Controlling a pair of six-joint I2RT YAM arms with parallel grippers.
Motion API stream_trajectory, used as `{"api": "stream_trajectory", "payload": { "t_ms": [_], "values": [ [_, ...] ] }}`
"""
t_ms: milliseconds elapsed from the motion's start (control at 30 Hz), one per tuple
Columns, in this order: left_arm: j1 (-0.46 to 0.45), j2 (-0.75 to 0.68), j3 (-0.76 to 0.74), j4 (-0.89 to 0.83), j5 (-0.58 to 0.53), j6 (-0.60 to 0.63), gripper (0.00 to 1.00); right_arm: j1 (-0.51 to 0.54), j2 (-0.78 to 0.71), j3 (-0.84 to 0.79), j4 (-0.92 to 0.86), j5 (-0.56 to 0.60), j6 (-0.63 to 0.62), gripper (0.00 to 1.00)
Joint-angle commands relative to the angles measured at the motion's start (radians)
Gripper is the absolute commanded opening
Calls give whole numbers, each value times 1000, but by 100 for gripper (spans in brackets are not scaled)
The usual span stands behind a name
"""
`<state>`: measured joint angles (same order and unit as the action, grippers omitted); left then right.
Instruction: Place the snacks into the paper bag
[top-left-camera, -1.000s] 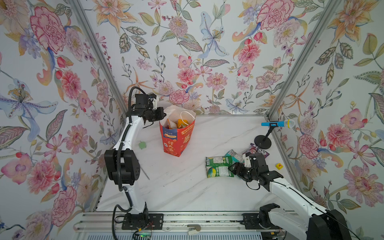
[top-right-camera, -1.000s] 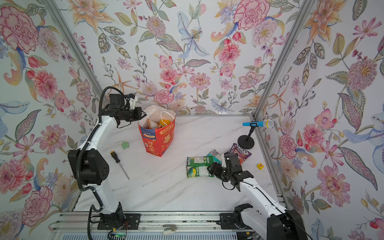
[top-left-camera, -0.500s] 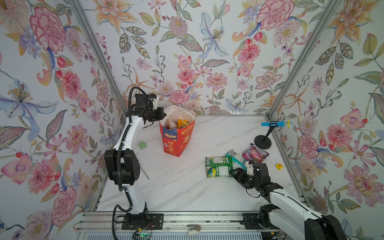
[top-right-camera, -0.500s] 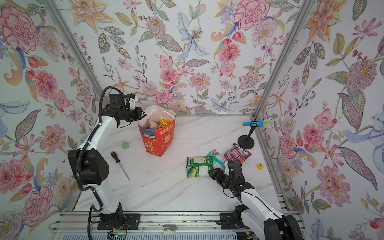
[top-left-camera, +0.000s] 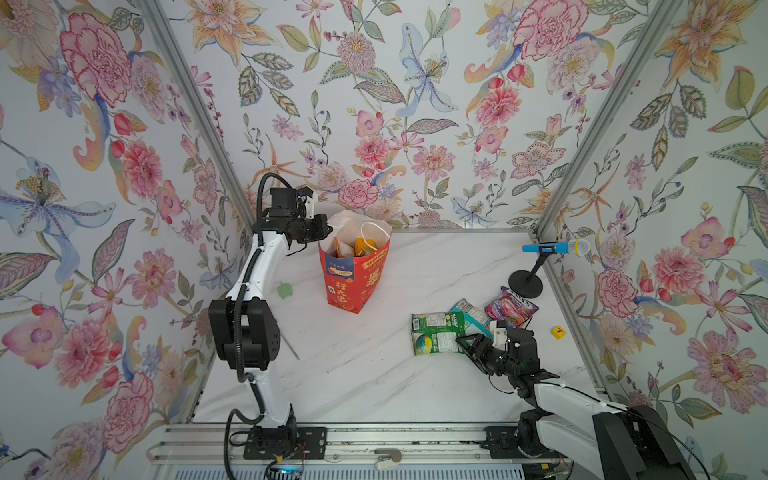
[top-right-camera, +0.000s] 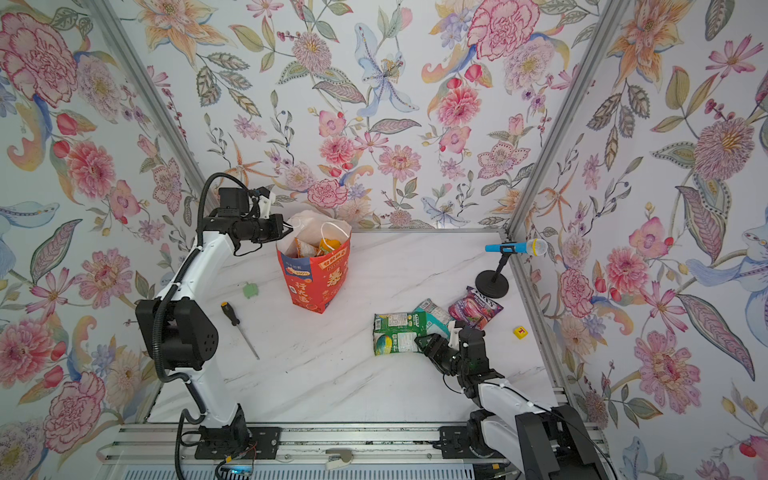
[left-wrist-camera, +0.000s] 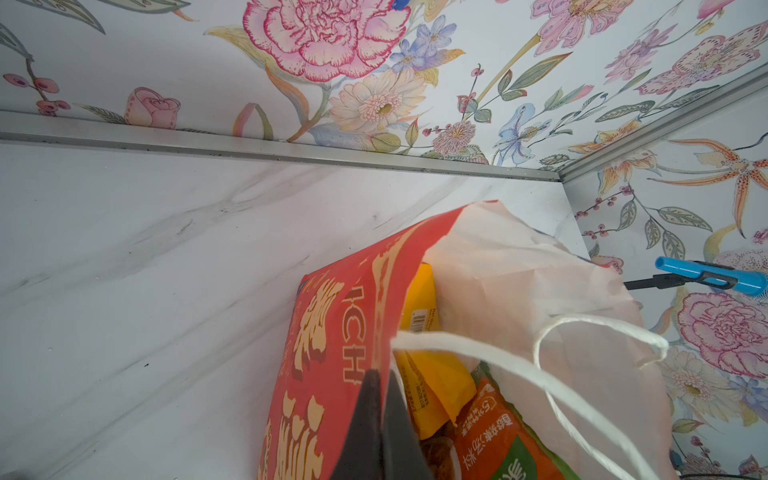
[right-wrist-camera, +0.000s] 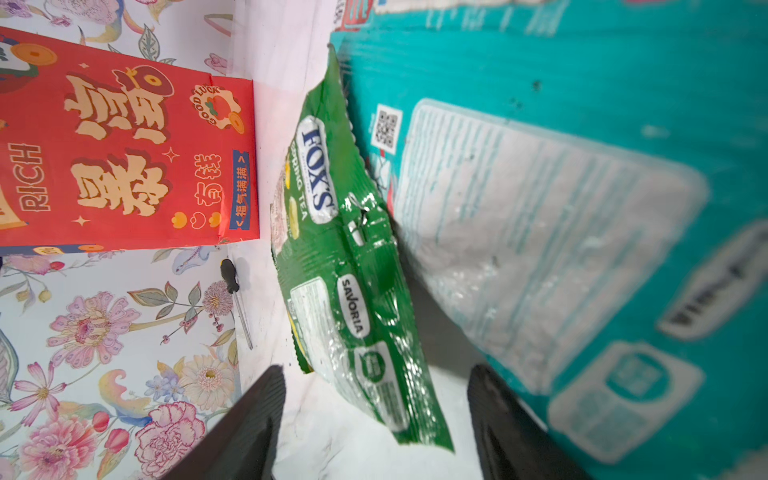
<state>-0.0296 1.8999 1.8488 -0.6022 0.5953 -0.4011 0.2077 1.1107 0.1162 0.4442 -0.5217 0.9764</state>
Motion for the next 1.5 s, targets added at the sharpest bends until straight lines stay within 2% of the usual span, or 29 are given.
{"api": "stream_trajectory", "payload": {
  "t_ms": [0, 133, 267, 367, 567, 600, 700, 900, 1067, 1233, 1467],
  "values": [
    [-8, -20, 38, 18, 8, 5, 0, 8, 43, 0, 124, -24, 25, 70],
    [-9, -19, 40, 18, 7, 3, 0, 21, 112, 6, 220, -29, 30, 69],
    [-9, -15, 45, 16, 8, 1, 0, 41, 194, 19, 315, -35, 45, 60],
    [-7, -16, 47, 13, 6, 3, 0, 60, 236, 22, 365, -24, 55, 47],
    [-9, -15, 49, 7, 3, 7, 0, 72, 238, 34, 367, -3, 30, 2],
    [-9, -16, 49, 7, 4, 9, 0, 73, 226, 43, 343, 2, 19, 0],
    [-8, -14, 51, 9, 4, 7, 0, 101, 153, 91, 236, 28, -33, 0],
    [-9, -7, 54, 10, 6, 8, 0, 202, -58, 325, -155, 161, -194, 0],
    [-9, -6, 50, 12, 9, 6, 0, 228, -115, 542, -321, 237, -263, 0],
    [-9, -4, 50, 18, 14, 3, 0, 250, -31, 765, -366, 245, -333, 0],
    [-12, -3, 44, 28, 18, -6, 0, 324, 206, 1105, -348, 202, -442, 0]
  ]
}}
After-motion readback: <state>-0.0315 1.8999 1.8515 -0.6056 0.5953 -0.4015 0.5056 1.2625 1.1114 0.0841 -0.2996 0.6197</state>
